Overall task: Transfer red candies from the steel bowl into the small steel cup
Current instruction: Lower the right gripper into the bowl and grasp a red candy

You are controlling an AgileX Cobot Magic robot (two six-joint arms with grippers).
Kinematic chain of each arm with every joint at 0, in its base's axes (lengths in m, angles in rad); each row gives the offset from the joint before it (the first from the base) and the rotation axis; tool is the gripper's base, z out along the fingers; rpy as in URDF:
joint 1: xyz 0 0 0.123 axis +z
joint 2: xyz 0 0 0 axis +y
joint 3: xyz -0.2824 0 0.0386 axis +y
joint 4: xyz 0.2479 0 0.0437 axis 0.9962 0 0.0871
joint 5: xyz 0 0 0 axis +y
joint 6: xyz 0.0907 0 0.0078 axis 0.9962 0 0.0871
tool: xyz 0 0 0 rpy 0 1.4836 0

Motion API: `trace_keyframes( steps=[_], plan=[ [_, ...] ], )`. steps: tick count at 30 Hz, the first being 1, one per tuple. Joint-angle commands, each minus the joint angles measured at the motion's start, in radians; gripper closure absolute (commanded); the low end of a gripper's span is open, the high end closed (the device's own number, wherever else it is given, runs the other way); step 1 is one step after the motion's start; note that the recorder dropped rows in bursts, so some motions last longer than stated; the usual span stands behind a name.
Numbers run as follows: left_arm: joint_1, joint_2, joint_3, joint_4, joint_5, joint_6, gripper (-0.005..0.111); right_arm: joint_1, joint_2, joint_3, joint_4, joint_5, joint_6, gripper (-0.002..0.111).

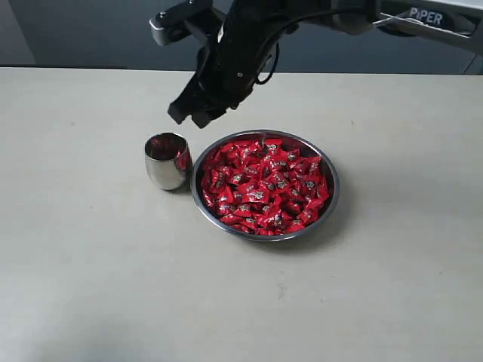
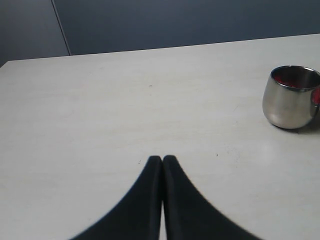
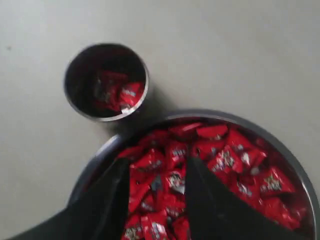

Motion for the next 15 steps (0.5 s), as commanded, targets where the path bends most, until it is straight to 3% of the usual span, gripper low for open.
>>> trace_keyframes(
  steps=[1, 8, 15],
  plan=[
    [-0.005, -0.005, -0.008, 0.002, -0.005, -0.001, 0.106, -0.014, -0.017, 0.071, -0.079, 0.053, 0.052, 0.072],
    [-0.005, -0.005, -0.008, 0.002, -0.005, -0.001, 0.106, -0.027, -0.016, 0.241, -0.161, -0.081, 0.052, 0.072],
    [-0.005, -0.005, -0.008, 0.002, -0.005, -0.001, 0.106, -0.027, 0.033, 0.248, -0.191, -0.162, 0.052, 0.072]
  ],
)
